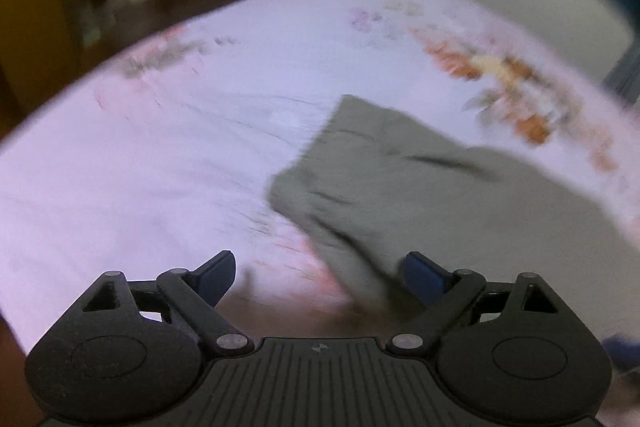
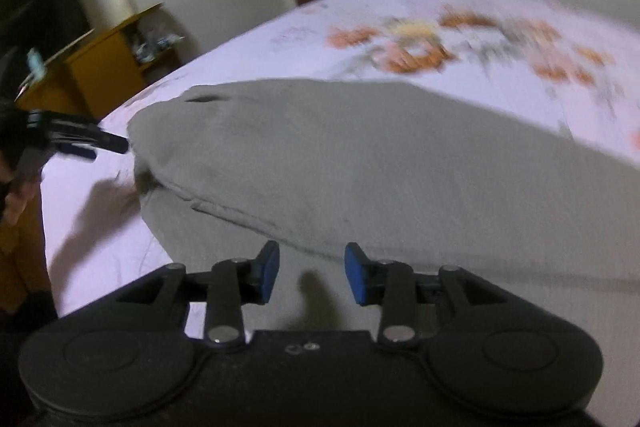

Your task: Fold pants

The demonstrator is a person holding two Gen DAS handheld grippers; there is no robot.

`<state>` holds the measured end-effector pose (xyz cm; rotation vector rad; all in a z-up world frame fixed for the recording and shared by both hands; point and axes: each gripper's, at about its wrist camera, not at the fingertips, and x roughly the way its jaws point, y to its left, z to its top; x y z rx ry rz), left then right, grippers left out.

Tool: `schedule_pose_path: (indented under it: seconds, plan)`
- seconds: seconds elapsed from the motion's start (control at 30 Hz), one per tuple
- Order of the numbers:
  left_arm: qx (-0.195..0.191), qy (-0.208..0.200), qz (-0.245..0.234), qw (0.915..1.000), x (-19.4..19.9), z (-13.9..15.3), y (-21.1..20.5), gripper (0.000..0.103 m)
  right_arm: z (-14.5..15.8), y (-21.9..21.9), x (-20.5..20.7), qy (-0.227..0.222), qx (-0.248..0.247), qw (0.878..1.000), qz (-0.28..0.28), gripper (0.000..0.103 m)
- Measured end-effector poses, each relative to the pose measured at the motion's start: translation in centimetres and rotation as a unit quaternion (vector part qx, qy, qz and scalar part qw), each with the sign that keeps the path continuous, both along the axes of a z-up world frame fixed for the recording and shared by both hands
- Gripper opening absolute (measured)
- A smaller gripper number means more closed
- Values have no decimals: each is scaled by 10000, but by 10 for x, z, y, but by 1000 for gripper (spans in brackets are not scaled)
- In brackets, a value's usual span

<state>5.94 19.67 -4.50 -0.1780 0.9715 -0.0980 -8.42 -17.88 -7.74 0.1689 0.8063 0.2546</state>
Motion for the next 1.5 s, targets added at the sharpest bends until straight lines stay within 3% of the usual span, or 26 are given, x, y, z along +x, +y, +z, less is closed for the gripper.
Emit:
schedule_pose_path:
  seconds: [0.03,0.1,0.17,0.23,0.47,0.5,0.53,0.63,0.77,0.8,0.83,0.9,1.0,1.1,1.2,1.33,1.4,1.5]
  plan:
    - [-244,27,-30,9997,-3,-2,-3,89,-2,-4,-1,67,97,9999,-111,37]
    - [-712,172,-75,9973,-3,-5,-10,72,-4,-9,-4,142,238,9992,-272,38]
    - [-1216,483,19,9914,4,-17,-14,47,-5,-10,-11,161,306,9988,-350,38]
    - [-1480,648,184,9867,6,-30,-18,47,-4,-8,-18,187,351,9983,-418,38]
    - [-1537,517,571,9851,13,-55,-27,46,-9,-16,-23,437,740,9934,-765,38]
    - [-1561,455,639,9846,11,-52,-25,40,-10,-20,-21,463,864,9915,-852,38]
    - [-1567,387,699,9844,12,-51,-25,27,-11,-24,-19,489,1026,9889,-954,38]
    - [-1596,234,693,9845,13,-44,-21,19,-25,-43,-11,583,1768,9716,-1461,38]
    - [-1496,154,547,9871,19,-41,-25,16,-48,-66,3,638,2979,9276,-2160,38]
    - [-1475,131,524,9876,20,-41,-26,16,-53,-69,5,604,3189,9174,-2304,32]
    - [-1477,120,522,9876,21,-40,-26,16,-56,-70,7,573,3236,9128,-2424,17]
    - [-1519,86,503,9871,24,-36,-22,14,-53,-66,6,487,3101,9166,-2478,8]
    - [-1575,-105,449,9864,27,-22,-12,13,-12,-41,-13,-115,2372,9525,-1908,8]
    - [-1621,-232,389,9857,22,-13,2,13,14,-20,-37,-416,2013,9687,-1394,8]
    - [-1340,-133,337,9903,11,-27,13,13,4,3,-49,-131,1809,9777,-1059,7]
    - [-1185,152,414,9920,8,-65,16,13,-33,25,-37,401,1239,9856,-1079,7]
    - [-1193,125,473,9917,8,-67,13,13,-34,29,-36,436,1329,9834,-1155,7]
    - [-1186,-152,448,9918,9,-54,13,13,-14,32,-40,117,1279,9865,-1011,7]
